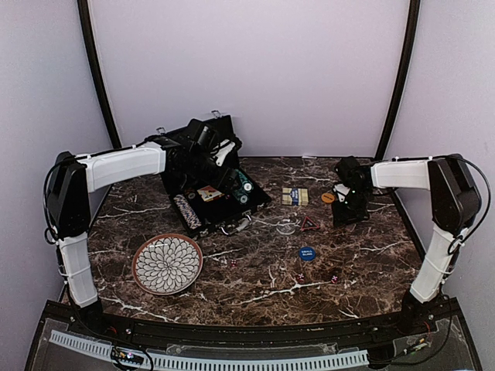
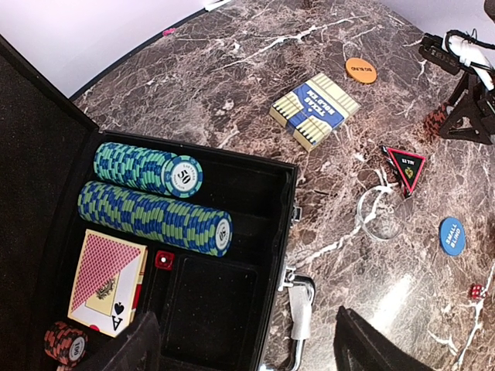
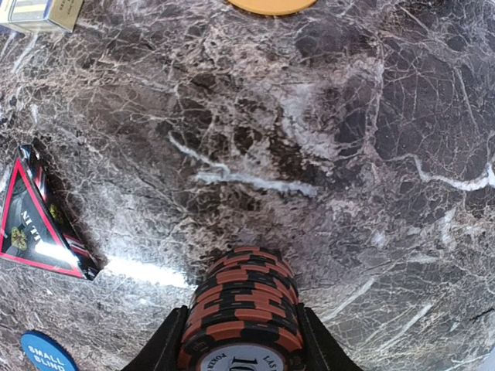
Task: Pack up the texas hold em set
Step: Pick up the pile of poker chips from the pile of poker chips, then pass from the right arm to the left
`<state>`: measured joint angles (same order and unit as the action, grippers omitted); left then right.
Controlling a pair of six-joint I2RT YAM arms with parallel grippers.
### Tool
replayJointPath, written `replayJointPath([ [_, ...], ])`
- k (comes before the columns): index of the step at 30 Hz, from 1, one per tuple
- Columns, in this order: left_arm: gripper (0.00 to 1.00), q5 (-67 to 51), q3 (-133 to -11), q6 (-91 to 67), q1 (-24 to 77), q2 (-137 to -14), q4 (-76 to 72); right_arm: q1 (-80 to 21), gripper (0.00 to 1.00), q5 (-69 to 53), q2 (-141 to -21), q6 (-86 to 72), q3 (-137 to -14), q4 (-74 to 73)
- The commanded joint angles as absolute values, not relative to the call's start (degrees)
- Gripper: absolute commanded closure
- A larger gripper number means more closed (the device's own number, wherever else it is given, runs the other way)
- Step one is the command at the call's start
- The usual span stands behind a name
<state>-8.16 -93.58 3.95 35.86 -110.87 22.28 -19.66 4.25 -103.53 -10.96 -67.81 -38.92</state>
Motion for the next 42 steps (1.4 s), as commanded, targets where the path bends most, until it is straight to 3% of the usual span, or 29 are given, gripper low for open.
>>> replayJointPath([
  [1,0.21,-10.02,-92.58,2.83,35.86,-107.74,20.78,-19.34,0.72,4.81,-102.40,-10.40,-70.12,-39.70],
  [11,0.18,-14.15,-87.83,-3.32,35.86,-103.15,15.79,-20.77,0.79,3.56,-98.87,-10.24,-73.66,-44.20],
  [18,0.15,-21.53,-79.93,-16.07,35.77,-99.14,8.13,-28.65,0.80,2.70,-97.73,-9.52,-79.53,-49.18],
  [28,0.21,-34.78,-62.81,-47.83,35.77,-97.83,-22.52,-40.76,0.83,-3.54,-102.41,-9.37,-91.32,-53.36],
  [42,0.26,-43.17,-58.69,-65.02,36.28,-106.97,-40.85,-49.97,0.83,-7.21,-108.57,-7.84,-97.87,-55.54],
])
